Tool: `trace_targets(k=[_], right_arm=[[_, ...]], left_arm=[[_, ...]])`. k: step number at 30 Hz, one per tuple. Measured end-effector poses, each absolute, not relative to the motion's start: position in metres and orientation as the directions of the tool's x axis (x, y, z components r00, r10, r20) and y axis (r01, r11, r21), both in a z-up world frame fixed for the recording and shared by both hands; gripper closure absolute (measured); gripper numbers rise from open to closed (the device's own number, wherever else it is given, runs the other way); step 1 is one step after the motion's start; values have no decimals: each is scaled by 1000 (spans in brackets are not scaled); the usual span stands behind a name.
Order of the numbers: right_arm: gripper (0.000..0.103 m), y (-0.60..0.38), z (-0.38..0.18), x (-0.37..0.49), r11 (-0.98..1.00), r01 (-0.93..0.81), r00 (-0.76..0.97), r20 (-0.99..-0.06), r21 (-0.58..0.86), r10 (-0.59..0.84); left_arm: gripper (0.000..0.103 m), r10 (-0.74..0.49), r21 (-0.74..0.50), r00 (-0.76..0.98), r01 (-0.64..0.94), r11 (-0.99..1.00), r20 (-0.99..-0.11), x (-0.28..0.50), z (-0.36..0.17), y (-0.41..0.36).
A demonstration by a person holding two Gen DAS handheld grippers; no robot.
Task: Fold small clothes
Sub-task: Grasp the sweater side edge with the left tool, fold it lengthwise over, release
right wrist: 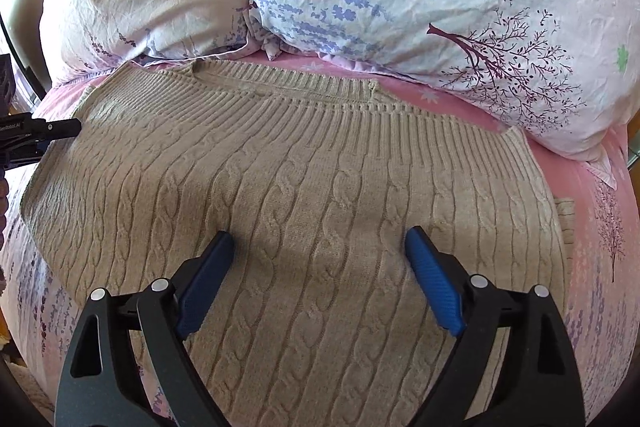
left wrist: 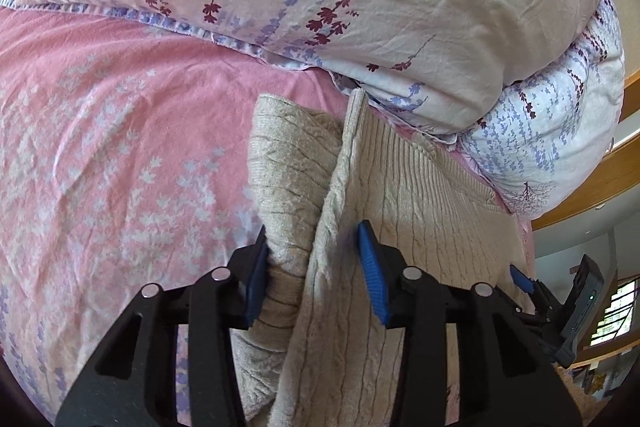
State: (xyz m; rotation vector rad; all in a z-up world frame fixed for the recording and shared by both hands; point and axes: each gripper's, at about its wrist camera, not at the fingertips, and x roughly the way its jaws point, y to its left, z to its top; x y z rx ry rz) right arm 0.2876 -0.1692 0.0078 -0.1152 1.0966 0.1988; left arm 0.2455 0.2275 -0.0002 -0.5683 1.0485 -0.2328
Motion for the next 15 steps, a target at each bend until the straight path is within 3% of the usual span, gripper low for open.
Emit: trace_targets(k=[5,15], right_arm=[[13,-169,8,288,976,-216,442,-891,6,103],[12,-169,8,287,976,-216,441,-891,6,103]], left_arm=[[75,-475,-586,486,-99,804,-733,249,-2,223],[81,-566,-696,525,-72,714,-635,251,15,209]])
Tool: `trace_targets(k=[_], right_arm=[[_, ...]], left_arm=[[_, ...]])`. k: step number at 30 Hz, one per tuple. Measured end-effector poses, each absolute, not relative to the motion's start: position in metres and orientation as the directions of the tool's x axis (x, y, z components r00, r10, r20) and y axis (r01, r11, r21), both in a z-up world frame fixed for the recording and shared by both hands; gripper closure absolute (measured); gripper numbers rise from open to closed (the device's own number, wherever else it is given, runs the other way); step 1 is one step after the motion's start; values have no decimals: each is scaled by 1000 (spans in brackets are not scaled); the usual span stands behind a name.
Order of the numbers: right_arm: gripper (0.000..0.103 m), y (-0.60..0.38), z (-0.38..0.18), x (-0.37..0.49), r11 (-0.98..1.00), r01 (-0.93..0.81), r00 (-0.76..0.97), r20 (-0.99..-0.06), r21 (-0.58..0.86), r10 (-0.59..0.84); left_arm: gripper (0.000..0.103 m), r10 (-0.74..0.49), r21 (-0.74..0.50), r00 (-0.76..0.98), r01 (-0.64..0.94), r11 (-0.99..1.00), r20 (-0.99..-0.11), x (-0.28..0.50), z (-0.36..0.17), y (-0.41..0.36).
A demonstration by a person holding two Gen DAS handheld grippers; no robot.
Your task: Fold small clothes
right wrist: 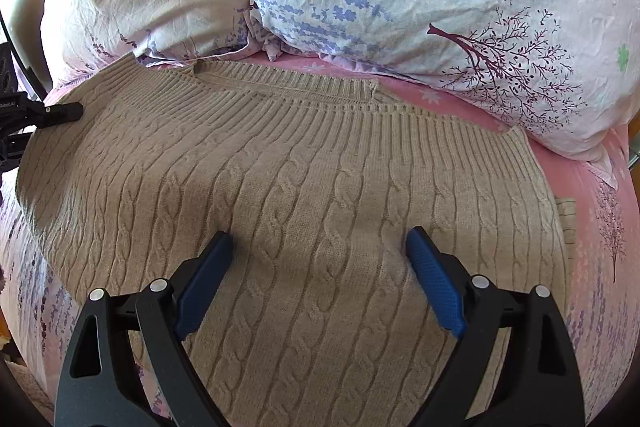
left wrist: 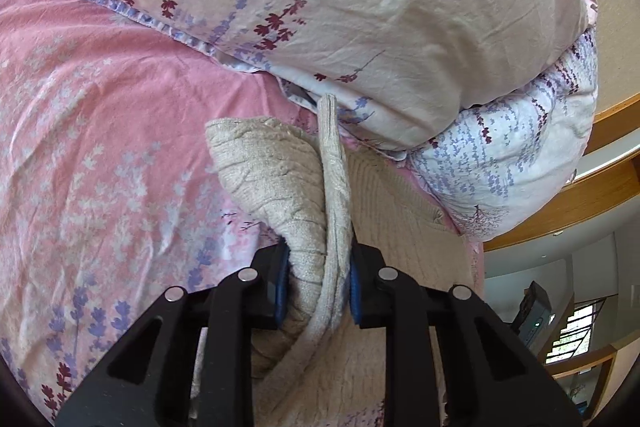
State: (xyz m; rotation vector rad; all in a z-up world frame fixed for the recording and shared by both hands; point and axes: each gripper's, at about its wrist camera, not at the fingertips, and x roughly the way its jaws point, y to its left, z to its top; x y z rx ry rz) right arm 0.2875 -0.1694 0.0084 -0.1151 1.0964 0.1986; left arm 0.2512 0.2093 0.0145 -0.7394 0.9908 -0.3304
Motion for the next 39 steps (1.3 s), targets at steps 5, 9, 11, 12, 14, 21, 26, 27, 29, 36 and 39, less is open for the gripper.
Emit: trace_targets(k=[5,9,11,12,14,21,26,27,29,36,39], right_arm=[[12,-169,9,286,977,-214,443,-890,6,103],[12,-171,12,286,978,-210,448,-887,19,113],[13,-181,20,282,979,-189,463,-872,75,156],[13,-189,26,279,979,-168,481,-858,112,181],[13,-211,39,272,979,-119,520,-829,166,204],[13,-314,58,248,934,141,585,-788,329,190],[13,-381,56,228,825,327,630,-757,462,174],[13,-389,55,225,803,349,638,-750,484,174],[13,-400,53,219,766,382,649,-740,518,177],[13,-424,45,225,658,373,665,-683,654,301],[15,-425,44,229,639,344,647,-667,688,370]], left_arm=[[82,-624,-744,548,5,668,-557,253,43,187],[83,-685,-777,537,82,624,-492,257,67,156],[83,-717,-793,523,120,598,-461,261,77,136],[83,-733,-801,514,136,583,-446,263,81,126],[83,-765,-813,488,172,556,-421,267,88,101],[83,-833,-760,308,349,548,-459,285,97,-27],[83,-823,-730,181,388,563,-538,288,73,-111],[83,-814,-720,155,395,570,-559,288,67,-126],[82,-779,-676,114,431,598,-617,284,57,-154],[65,-792,-624,153,536,569,-591,258,72,-156],[46,-765,-554,292,549,626,-574,249,90,-114]])
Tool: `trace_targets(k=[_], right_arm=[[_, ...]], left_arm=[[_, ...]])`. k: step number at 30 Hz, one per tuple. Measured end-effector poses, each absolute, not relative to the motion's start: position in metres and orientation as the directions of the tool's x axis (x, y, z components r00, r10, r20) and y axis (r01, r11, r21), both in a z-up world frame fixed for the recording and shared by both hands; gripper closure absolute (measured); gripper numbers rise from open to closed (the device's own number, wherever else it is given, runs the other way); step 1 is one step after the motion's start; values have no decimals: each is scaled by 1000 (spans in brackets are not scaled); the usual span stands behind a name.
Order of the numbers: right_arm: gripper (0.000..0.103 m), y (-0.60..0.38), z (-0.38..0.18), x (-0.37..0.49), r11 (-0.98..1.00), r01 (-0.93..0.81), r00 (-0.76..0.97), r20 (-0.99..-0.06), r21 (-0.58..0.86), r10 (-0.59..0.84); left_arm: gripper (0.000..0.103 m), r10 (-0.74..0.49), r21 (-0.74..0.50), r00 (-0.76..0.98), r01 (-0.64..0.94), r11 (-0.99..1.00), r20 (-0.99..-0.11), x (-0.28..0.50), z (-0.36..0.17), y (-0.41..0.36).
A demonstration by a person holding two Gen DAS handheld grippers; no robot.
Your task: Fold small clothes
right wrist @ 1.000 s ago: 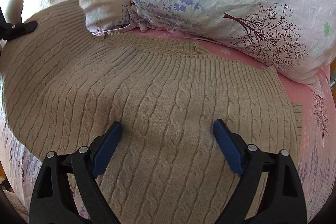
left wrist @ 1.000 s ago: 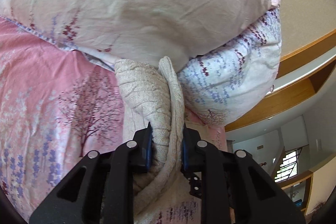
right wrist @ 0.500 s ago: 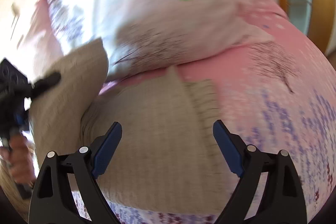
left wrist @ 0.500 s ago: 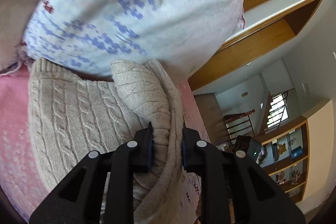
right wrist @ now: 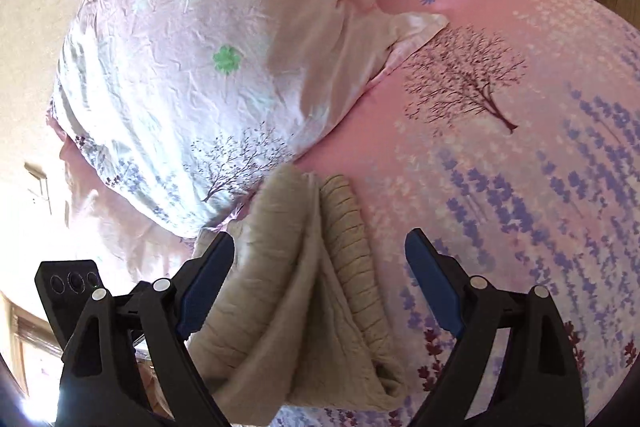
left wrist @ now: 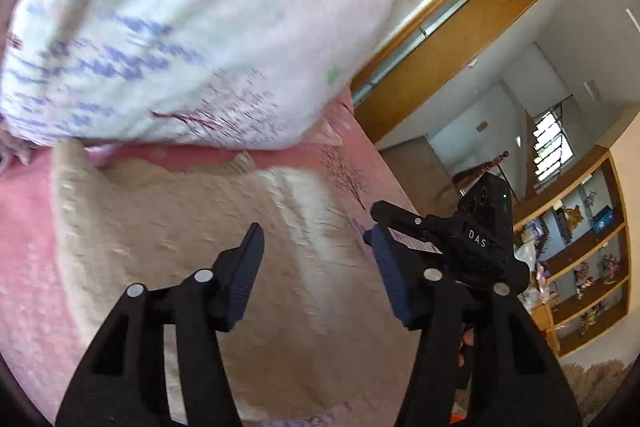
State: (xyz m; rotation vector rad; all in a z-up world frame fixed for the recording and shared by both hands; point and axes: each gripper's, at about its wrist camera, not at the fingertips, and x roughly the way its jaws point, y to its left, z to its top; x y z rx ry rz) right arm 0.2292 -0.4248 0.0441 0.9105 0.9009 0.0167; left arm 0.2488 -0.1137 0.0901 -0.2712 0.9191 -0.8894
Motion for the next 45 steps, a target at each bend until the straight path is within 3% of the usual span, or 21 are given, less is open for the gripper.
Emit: trace_targets(k=[3,6,10,12,13,17,22,26,31,36,38,40,45], right_arm=[[22,-417,36,240,625,343,611,-672,701,418],[35,-413,30,246,616,366,579,-689,698,436],[60,-406,23,253,633,359,543,-705,686,456],[72,-399,24,256,683,345,519,-737,644,433],[83,-396,26,258,708,335,514,-751,621,416],[94,-379,62,260,823,240,581,-756,515,303],[94,-354,112,269,920,135,689,-702,369,180],[94,-357,80,281,944,208,588,-804,257,89],[94,-381,31,279,888,342,495,-862,307,107],[90,-384,40,276,863,324,517,-836,388,183],[72,-388,50,262,837,328,541,-813,439,214],[62,-391,56,243,812,318,568,-784,490,251],[62,-383,58,198,803,301,557,-778,515,291]], left_arm=[[45,-684,-514,385,460,725,-620,247,86,-72],[45,-645,-545,384,346,764,-660,250,67,-43],[45,-619,-558,361,268,785,-697,248,42,-26],[44,-614,-561,348,252,789,-708,244,34,-26],[43,-616,-563,344,250,788,-709,243,31,-26],[41,-605,-544,346,263,796,-717,247,32,-34],[37,-603,-530,339,288,797,-722,248,33,-45],[37,-611,-537,324,294,791,-722,248,32,-53],[36,-614,-535,310,306,788,-726,246,30,-60],[35,-611,-531,302,310,789,-732,246,30,-63],[36,-611,-533,304,306,789,-731,245,30,-61],[36,-619,-545,304,299,783,-724,243,30,-61],[40,-632,-568,293,279,774,-717,234,27,-50]])
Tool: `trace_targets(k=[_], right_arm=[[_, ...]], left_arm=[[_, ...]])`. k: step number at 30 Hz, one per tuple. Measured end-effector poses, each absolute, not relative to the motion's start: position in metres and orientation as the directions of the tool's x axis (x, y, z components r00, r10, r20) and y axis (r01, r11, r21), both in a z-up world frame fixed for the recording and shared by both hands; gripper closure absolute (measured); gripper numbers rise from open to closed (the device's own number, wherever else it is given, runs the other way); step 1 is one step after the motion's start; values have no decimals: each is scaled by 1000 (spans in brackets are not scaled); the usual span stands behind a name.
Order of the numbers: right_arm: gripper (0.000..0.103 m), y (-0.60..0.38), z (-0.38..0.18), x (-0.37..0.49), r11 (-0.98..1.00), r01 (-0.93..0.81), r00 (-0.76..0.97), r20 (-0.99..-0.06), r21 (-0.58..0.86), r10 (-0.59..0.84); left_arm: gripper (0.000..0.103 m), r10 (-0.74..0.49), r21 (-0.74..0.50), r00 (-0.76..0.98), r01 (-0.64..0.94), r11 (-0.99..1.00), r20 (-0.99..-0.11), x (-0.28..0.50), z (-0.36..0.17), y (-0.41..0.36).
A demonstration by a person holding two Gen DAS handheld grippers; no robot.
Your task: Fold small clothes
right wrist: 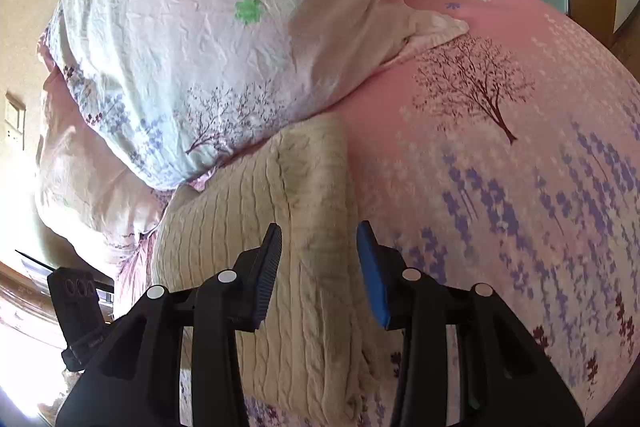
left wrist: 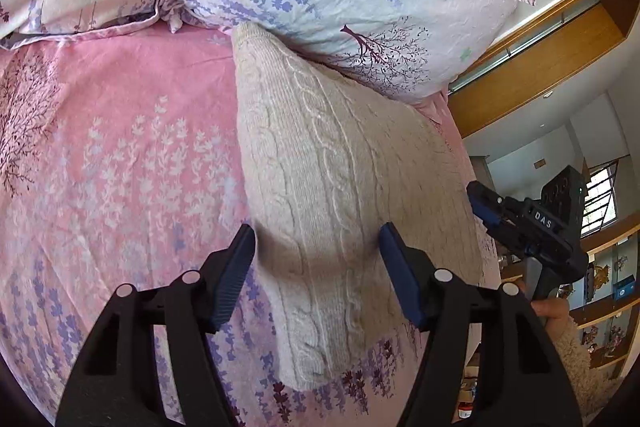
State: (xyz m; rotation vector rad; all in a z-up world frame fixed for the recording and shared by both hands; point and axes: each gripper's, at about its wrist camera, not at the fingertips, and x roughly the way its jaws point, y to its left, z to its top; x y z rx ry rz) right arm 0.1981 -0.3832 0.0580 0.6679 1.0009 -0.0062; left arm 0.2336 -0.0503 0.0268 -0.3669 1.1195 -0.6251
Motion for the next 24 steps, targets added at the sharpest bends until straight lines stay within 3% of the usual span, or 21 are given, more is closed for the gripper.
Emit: trace_targets(k=[3,5,8,11,14,18,24], right_arm=[[63,-378,47,188,806,295,539,-786,513,303],[80,-369,43,183,828,289,525,-802,481,283],[90,-364,53,189,858,284,544,-809,427,223],[91,-362,80,193,882,255,617,-769,397,168],[91,-358,91,198,915,239,632,-767,325,107],[91,-363,51,199,914,292,523,-847,280,92],[91,-369,36,188,892,318,525,-843,321,117]], left_arm=[[43,-631,-570,280,275,774,-723,227,22,-48],[46,-629,-569,273,272,776,-728,224,18,-48],[53,-618,-557,272,273,784,-737,222,15,-49],[61,-628,-565,274,279,777,-728,222,17,-48],[60,-632,-565,278,286,774,-724,220,20,-50],[58,-618,-551,266,286,784,-740,220,16,-53],[55,-605,-545,223,280,791,-764,217,2,-61]])
